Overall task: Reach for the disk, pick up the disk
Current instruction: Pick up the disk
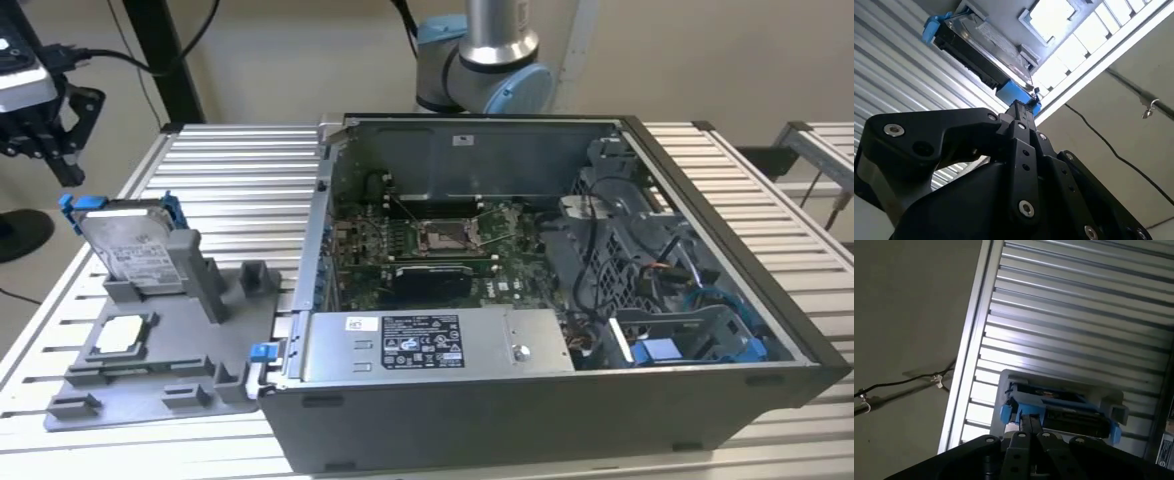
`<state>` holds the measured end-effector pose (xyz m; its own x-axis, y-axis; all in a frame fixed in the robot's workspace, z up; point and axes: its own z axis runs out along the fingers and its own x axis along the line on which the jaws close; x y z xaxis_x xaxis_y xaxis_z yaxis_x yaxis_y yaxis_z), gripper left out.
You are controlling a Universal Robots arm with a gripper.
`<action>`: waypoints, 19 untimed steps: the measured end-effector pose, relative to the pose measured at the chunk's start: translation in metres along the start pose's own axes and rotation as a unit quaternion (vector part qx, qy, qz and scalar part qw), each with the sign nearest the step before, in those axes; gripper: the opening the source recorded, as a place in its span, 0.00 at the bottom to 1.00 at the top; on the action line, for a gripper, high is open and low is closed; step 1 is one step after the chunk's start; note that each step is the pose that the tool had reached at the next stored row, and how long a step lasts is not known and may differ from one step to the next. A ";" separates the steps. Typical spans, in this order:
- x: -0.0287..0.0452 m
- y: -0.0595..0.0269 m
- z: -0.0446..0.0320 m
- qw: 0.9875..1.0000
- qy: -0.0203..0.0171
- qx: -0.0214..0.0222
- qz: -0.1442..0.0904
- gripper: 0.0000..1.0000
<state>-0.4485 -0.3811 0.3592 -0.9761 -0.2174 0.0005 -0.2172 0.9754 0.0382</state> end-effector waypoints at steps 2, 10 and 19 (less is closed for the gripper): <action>0.0000 0.0000 0.0000 1.000 0.000 0.000 -0.013 0.00; 0.0000 0.0000 0.0000 0.997 0.003 0.000 -0.073 0.00; 0.0000 0.0000 0.0000 0.989 0.006 0.000 -0.147 0.00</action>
<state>-0.4485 -0.3811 0.3592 -0.8706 -0.4920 0.0004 -0.4917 0.8699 0.0382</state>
